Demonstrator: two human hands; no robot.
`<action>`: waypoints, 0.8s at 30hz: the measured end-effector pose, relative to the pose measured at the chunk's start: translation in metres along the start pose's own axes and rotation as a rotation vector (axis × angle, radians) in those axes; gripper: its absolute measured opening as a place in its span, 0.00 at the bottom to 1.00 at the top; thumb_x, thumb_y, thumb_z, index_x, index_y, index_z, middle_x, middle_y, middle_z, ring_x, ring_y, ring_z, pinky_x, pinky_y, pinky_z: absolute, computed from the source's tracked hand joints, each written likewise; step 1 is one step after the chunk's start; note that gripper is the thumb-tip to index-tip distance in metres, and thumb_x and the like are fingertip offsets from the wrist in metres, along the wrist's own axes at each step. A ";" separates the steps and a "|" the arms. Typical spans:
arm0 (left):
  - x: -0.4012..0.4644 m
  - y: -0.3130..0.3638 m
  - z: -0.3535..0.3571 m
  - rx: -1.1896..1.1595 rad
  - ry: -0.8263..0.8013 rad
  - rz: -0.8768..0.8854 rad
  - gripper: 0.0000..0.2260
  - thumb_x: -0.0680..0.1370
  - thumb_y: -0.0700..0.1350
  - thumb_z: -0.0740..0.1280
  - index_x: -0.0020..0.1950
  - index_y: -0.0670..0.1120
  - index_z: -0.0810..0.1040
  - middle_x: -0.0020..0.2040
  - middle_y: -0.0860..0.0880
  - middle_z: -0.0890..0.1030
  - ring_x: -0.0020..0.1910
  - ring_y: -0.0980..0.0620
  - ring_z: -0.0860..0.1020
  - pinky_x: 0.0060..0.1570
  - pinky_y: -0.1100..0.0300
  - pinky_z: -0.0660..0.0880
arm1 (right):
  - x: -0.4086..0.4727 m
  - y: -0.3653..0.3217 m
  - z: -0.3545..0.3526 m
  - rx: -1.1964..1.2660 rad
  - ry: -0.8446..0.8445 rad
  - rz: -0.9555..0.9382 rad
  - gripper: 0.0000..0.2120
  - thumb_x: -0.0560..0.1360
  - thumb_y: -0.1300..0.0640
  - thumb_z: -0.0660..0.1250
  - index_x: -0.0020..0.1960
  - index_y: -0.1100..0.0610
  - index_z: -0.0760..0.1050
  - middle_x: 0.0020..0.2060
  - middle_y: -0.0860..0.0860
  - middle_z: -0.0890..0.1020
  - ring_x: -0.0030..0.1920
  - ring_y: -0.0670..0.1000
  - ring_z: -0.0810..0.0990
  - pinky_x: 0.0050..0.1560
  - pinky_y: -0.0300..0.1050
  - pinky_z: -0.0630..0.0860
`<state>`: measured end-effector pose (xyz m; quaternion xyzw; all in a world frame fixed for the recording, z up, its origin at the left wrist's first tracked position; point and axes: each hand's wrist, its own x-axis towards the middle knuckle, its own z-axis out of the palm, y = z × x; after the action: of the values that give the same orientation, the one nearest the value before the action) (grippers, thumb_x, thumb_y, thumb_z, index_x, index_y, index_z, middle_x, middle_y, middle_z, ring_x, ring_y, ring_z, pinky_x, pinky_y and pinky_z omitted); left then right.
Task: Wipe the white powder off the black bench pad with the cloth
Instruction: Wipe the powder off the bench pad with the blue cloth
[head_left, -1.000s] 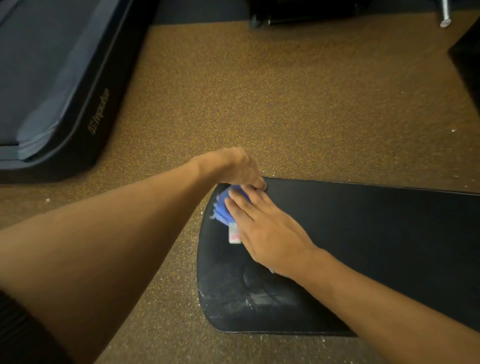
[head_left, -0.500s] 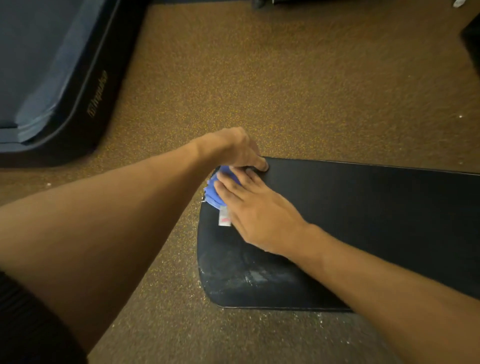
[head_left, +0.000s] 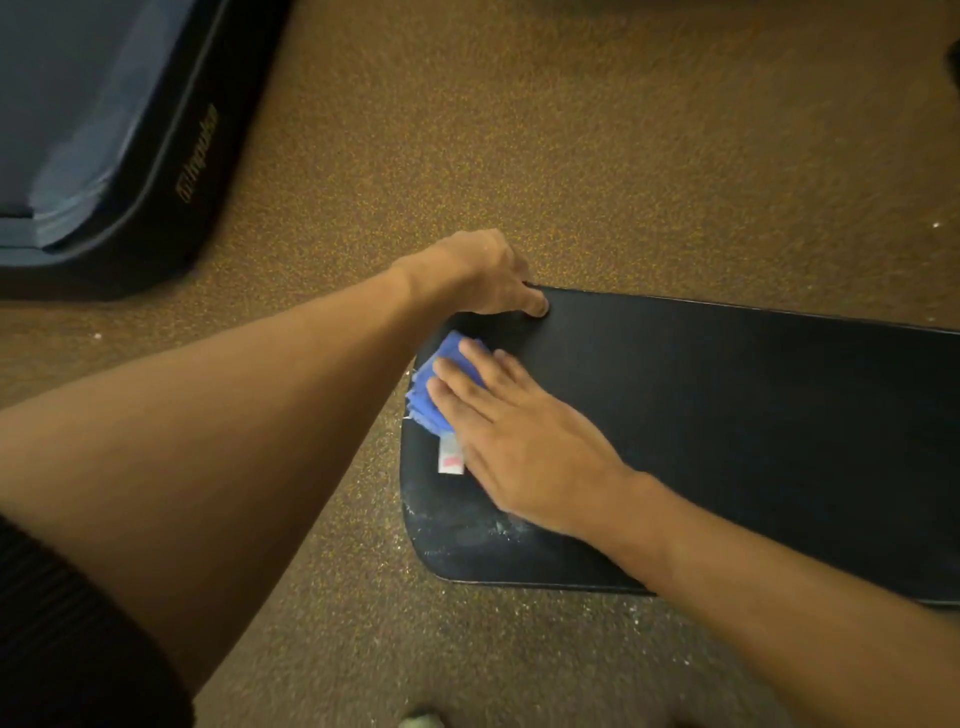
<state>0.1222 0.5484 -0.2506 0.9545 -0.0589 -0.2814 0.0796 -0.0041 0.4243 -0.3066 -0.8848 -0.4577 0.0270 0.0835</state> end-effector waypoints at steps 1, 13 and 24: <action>0.001 0.000 0.000 -0.004 0.000 0.004 0.19 0.77 0.61 0.66 0.61 0.51 0.82 0.53 0.46 0.79 0.59 0.41 0.78 0.54 0.55 0.74 | -0.002 -0.014 0.003 0.007 0.000 -0.022 0.28 0.80 0.53 0.55 0.78 0.63 0.59 0.78 0.59 0.62 0.79 0.62 0.53 0.77 0.59 0.54; -0.005 -0.004 0.007 -0.033 0.068 -0.016 0.22 0.77 0.64 0.66 0.64 0.52 0.81 0.64 0.46 0.81 0.63 0.41 0.78 0.62 0.51 0.74 | -0.003 -0.010 0.000 0.013 -0.031 0.031 0.29 0.80 0.52 0.54 0.78 0.62 0.60 0.78 0.58 0.62 0.79 0.62 0.53 0.76 0.59 0.55; -0.009 -0.008 0.021 -0.121 0.158 0.021 0.25 0.79 0.60 0.66 0.74 0.52 0.74 0.70 0.47 0.78 0.69 0.43 0.74 0.66 0.55 0.70 | -0.040 0.004 -0.009 -0.032 -0.126 -0.112 0.29 0.79 0.50 0.53 0.78 0.60 0.61 0.78 0.56 0.63 0.79 0.59 0.54 0.76 0.58 0.56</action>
<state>0.1033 0.5549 -0.2646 0.9665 -0.0451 -0.2073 0.1445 -0.0228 0.3889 -0.2997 -0.8556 -0.5111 0.0706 0.0418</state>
